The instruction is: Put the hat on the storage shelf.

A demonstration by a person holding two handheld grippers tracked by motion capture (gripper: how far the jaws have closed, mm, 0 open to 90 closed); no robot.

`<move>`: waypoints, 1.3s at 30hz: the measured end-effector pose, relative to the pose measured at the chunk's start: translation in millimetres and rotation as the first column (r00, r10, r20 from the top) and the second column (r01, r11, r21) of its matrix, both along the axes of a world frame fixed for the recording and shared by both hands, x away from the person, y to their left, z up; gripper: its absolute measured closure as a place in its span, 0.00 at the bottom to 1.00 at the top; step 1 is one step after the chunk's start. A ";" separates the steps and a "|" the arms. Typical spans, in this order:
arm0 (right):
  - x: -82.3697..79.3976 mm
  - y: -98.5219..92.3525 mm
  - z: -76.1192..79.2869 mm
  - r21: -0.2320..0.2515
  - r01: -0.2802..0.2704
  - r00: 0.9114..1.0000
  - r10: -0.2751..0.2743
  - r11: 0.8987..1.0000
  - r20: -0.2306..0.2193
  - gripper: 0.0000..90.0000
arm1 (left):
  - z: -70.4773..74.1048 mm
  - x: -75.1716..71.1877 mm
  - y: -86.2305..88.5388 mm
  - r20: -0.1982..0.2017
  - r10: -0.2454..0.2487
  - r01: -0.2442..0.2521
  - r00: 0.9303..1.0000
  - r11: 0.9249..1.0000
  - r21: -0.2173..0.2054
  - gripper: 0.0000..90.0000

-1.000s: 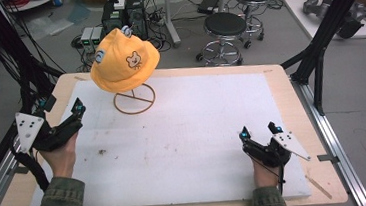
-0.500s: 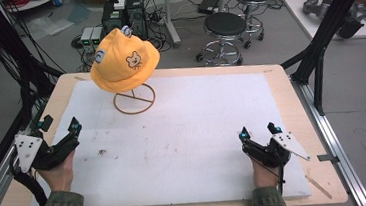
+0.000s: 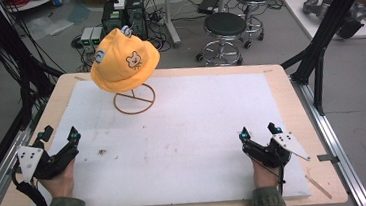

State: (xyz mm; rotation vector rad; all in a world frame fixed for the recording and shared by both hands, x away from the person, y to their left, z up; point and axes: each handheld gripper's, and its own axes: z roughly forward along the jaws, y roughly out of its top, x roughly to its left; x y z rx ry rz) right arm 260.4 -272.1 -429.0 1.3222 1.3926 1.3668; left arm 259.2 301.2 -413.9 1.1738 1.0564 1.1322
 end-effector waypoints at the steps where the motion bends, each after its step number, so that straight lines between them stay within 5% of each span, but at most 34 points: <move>1: -0.1 0.1 0.0 0.001 0.001 1.000 -0.001 1.000 0.001 0.06 | -1.4 -0.2 -0.8 -0.004 -0.002 0.002 1.000 1.000 0.003 0.28; 19: 1.7 -0.6 -0.7 0.011 -0.018 1.000 0.018 1.000 -0.007 0.07 | -18.1 -7.6 7.5 -0.104 0.038 -0.039 0.994 0.999 -0.013 0.28; 39: 4.8 -1.9 -2.4 0.024 -0.022 0.999 0.023 0.999 -0.033 0.06 | -19.9 -6.2 8.4 -0.117 0.017 -0.022 0.993 0.999 -0.039 0.28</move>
